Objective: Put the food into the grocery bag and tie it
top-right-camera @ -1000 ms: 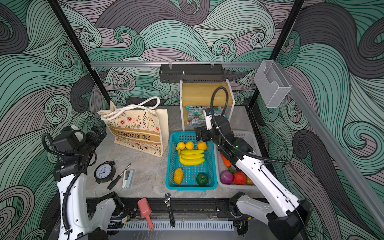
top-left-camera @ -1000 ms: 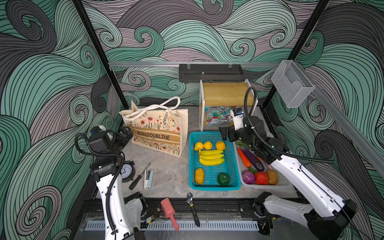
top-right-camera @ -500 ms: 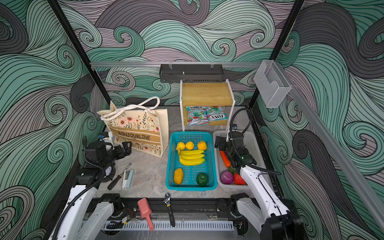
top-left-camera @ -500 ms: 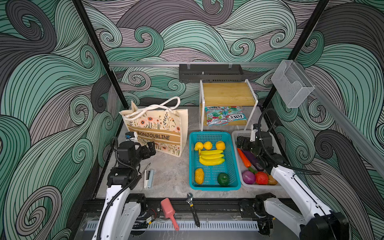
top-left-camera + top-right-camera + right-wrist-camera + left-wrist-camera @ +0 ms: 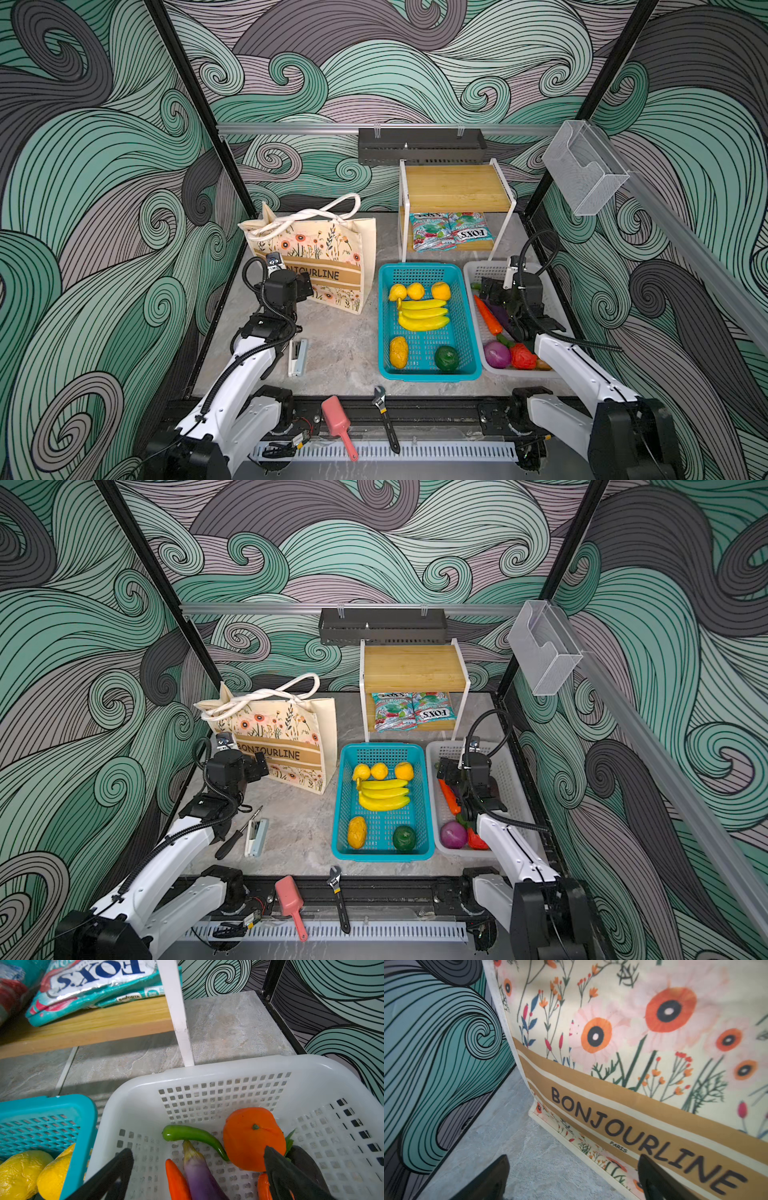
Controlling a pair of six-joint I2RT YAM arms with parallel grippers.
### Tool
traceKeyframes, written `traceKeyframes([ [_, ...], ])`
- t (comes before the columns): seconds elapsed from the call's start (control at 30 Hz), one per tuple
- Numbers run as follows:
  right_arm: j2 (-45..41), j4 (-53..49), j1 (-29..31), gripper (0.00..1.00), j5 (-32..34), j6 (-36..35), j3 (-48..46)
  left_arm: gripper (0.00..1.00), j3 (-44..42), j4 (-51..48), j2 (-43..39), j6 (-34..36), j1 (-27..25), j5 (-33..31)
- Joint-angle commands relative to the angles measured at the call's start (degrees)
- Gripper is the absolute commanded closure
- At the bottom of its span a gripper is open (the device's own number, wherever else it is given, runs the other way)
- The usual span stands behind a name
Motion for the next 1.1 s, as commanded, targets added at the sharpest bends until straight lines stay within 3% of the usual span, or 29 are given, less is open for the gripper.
traceKeyframes([
  [0.0,-0.1,9.2,-1.4,0.03,-1.4,-2.2,-3.2,0.02,-2.1,10.6,0.6,7.1,-0.1,-4.5],
  [0.23,4.2,14.9,-3.9,0.02,1.5,-2.6,-4.6,0.03,-5.5,21.0,9.1,9.8,0.2,0.2],
  [0.4,9.9,26.3,-4.5,0.01,2.6,-3.3,-7.1,0.03,-7.0,26.5,12.5,11.4,3.3,5.3],
  [0.53,15.2,26.3,-4.6,0.01,0.4,-3.7,-3.7,0.04,-8.1,29.6,15.1,9.5,7.6,11.2],
  [0.8,24.0,41.2,-4.8,0.01,-2.4,-4.4,-5.4,0.04,-8.0,38.1,23.8,9.1,10.7,18.1],
  [1.07,27.7,42.4,-4.5,0.00,-5.7,-6.0,-4.4,0.04,-7.6,45.5,34.2,7.0,14.6,23.9],
])
